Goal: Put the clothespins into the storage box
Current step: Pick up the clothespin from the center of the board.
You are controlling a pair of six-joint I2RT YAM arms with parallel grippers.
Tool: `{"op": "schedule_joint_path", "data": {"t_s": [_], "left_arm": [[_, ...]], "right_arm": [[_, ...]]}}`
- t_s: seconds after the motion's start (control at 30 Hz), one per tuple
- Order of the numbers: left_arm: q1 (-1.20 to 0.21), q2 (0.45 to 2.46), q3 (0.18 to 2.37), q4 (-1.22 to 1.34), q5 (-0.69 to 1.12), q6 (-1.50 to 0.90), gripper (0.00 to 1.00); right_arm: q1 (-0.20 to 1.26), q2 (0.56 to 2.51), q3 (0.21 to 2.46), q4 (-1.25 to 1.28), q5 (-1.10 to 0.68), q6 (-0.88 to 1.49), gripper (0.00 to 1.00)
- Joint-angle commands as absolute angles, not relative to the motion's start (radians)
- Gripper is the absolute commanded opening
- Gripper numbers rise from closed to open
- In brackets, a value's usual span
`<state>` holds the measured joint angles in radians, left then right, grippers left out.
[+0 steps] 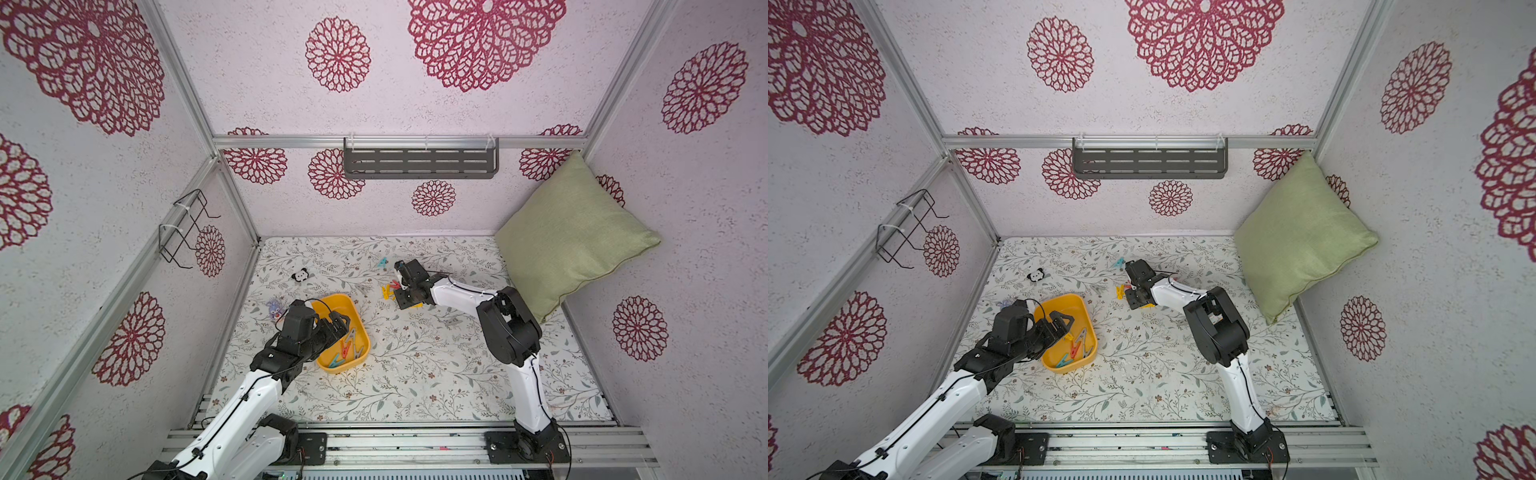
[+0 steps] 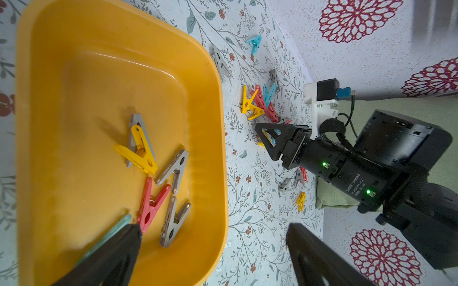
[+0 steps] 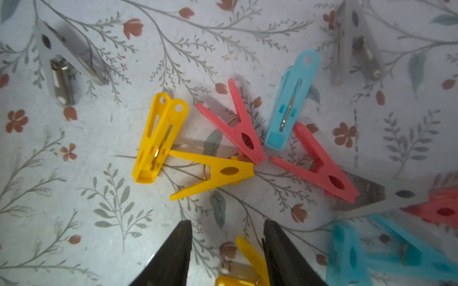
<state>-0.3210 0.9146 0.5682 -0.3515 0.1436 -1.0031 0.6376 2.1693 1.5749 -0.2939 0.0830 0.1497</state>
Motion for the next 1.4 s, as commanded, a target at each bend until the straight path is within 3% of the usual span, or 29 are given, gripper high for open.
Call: {"op": "schedule_joint_path", "data": {"t_s": [0.0,0.17,0.37,0.67,0.83,1.1,1.37], "left_arm": [[-0.331,0.916,0.591,-0.326,0.133,-1.0,1.0],[-0.333,0.917,0.589,-0.325,0.132,-1.002,1.0],[-0.334,0.922,0.591,-0.318,0.132,-1.003,1.0],[-0.339,0.916,0.584,-0.318,0.129,-1.006,1.0],[-0.341,0.917,0.581,-0.312,0.128,-1.008,1.0],[-0.347,0.925,0.577,-0.299,0.128,-1.011,1.0],[-0.353,0.936,0.574,-0.281,0.13,-1.014,1.0]], "right_arm": [[0.621,2.17,1.607,-0.311,0.099,0.132,0.53],[0.618,2.168,1.581,-0.305,0.091,0.141,0.5],[0.617,2.14,1.538,-0.292,0.095,0.156,0.4],[0.617,2.096,1.488,-0.284,0.111,0.168,0.35],[0.617,2.074,1.47,-0.284,0.113,0.164,0.42],[0.616,2.058,1.449,-0.295,0.103,0.16,0.43],[0.616,2.017,1.403,-0.29,0.101,0.167,0.24]]}}
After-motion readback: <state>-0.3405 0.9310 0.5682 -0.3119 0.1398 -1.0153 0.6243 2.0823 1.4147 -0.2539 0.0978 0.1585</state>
